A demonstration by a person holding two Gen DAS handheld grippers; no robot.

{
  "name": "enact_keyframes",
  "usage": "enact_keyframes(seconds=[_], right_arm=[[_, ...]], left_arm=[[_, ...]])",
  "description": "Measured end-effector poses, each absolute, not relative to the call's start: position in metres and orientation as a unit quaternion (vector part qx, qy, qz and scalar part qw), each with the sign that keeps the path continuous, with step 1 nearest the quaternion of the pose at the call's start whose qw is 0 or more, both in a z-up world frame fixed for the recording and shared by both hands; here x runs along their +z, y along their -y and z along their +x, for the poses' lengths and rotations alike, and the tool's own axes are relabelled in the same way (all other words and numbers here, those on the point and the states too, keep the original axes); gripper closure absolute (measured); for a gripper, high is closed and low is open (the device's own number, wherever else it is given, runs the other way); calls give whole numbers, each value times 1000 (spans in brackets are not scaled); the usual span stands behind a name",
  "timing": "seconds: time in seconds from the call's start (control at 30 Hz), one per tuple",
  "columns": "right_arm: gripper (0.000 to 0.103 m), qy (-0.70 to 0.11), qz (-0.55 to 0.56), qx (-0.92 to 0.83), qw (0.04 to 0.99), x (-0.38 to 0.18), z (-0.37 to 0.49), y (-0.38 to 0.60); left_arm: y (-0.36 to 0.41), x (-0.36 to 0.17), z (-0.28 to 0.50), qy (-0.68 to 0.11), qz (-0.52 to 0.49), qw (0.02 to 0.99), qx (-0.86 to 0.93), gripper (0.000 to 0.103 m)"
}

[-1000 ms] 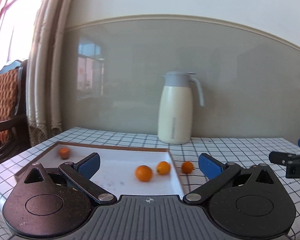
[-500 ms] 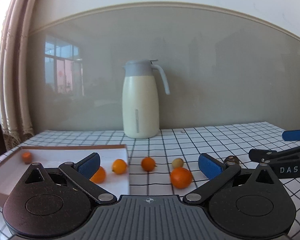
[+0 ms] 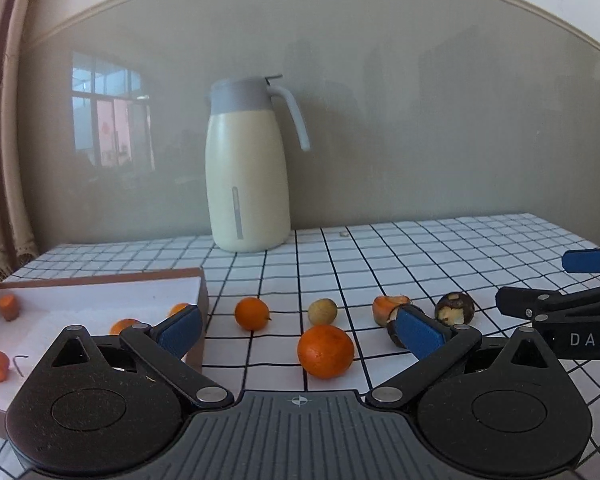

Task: Organize fruits
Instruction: 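Grasp the large mandarin with the left tool while the right tool grasps a dark brown fruit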

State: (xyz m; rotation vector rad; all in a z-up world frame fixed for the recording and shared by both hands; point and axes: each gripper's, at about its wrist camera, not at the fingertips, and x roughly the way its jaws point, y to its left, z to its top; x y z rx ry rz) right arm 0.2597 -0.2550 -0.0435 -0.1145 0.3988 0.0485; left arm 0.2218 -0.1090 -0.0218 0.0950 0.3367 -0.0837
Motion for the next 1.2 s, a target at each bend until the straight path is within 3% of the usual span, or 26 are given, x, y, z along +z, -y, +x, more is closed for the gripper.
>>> enact_keyframes(seconds=[0.07, 0.4, 0.53, 0.87, 1.03, 1.2], right_arm=[[27, -200, -56, 29, 978, -45, 264, 254], [33, -217, -54, 38, 974, -55, 284, 250], [44, -235, -54, 38, 970, -61, 299, 251], [46, -273, -48, 51, 959, -66, 318, 248], [53, -289, -48, 51, 955, -68, 327, 248], [56, -300, -49, 55, 951, -71, 335, 247]], left_arm=[[111, -24, 227, -173, 49, 983, -44, 10], [115, -35, 244, -200, 50, 977, -48, 15], [116, -38, 249, -210, 47, 975, -53, 19], [115, -40, 263, -228, 33, 971, -59, 22], [118, -43, 270, -247, 35, 966, -67, 35], [120, -44, 277, -262, 35, 962, -66, 37]])
